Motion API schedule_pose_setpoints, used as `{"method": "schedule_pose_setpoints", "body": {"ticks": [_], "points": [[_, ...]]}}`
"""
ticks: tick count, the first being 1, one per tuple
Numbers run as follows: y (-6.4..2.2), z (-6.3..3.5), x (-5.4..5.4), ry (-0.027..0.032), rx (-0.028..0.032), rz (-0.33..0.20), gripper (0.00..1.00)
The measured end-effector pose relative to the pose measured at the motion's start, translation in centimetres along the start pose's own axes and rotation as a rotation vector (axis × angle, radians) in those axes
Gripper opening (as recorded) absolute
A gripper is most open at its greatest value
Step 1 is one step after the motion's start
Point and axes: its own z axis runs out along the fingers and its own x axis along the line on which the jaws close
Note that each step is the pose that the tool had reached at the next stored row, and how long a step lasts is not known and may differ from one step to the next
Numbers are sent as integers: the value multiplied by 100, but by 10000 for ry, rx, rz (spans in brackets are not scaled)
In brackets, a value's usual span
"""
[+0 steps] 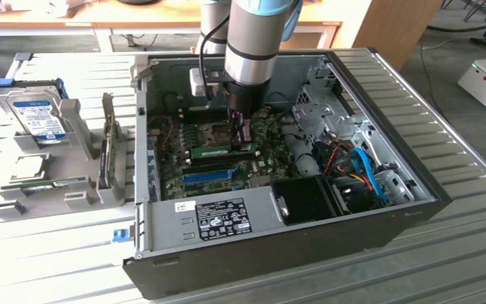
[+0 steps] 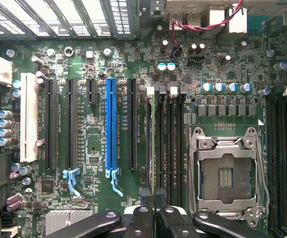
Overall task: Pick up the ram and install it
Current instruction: 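Insert the ram into the slot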
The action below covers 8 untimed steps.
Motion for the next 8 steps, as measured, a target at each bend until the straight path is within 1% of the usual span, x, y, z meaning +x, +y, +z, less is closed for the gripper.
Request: {"method": "schedule_pose_setpoints", "body": {"ticks": [4, 8], "points": [[0, 0, 0, 0, 0, -4, 12], [-1, 28, 0, 0, 0, -5, 12]]}}
